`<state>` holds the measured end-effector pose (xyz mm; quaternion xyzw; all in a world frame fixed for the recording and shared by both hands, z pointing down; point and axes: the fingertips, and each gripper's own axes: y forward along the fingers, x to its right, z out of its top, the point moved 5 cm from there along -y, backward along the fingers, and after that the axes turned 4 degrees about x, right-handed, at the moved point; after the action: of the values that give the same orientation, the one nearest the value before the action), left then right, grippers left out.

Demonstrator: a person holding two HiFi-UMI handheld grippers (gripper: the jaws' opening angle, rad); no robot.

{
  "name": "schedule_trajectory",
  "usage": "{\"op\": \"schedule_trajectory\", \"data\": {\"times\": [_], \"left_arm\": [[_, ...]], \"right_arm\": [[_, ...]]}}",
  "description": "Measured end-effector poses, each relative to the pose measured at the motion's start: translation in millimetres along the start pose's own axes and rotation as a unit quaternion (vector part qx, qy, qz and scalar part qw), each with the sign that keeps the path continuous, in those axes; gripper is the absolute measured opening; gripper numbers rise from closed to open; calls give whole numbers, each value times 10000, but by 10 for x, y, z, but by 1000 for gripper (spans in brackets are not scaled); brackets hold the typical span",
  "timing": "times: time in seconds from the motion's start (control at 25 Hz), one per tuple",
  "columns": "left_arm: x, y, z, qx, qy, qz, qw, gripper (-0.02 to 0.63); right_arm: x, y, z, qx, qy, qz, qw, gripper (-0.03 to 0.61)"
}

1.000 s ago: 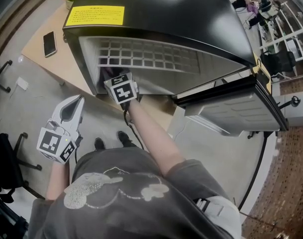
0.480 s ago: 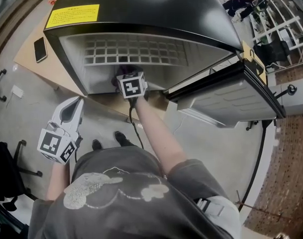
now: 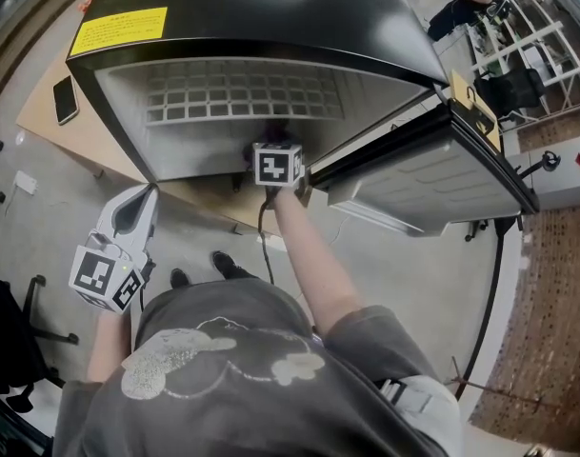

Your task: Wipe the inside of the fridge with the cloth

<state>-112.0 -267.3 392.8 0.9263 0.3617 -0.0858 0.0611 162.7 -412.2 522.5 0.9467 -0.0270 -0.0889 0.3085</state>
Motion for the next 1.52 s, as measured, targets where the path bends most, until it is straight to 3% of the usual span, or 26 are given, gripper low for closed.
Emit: {"op": "schedule_trajectory", "data": {"times": [0.2, 0.32, 0.48, 0.76, 1.04, 1.16, 1.36, 1.52], "left_arm": [[32, 16, -11, -3, 5, -81, 10000, 18], [31, 3, -18, -55, 10, -98, 9999, 18], [22, -42, -54, -120, -12, -85, 9999, 18], [4, -89, -52, -175, -83, -160, 9997, 18], [-9, -150, -104, -114, -94, -415, 9990, 18], [-25, -197, -111, -91, -111, -494, 9987, 18], [-73, -333, -159, -138, -201, -618, 9978, 18], [-188, -430, -204, -320, -77, -691, 9971, 18]], "right_arm": [[49, 8, 118, 318, 103, -52, 9994, 88], [179, 69, 250, 486, 87, -477, 9976, 89], [393, 107, 298, 408, 491, -868, 9942, 89], [576, -249, 44, 226, 1193, -1580, 9799, 89], [539, -714, -210, 591, 1652, -1496, 9731, 89], [545, -925, -377, 621, 1644, -1645, 9706, 89], [240, -1351, -637, 1123, 1725, -1409, 9684, 90], [121, -1619, -727, 1250, 1635, -1546, 9663, 89]]}}
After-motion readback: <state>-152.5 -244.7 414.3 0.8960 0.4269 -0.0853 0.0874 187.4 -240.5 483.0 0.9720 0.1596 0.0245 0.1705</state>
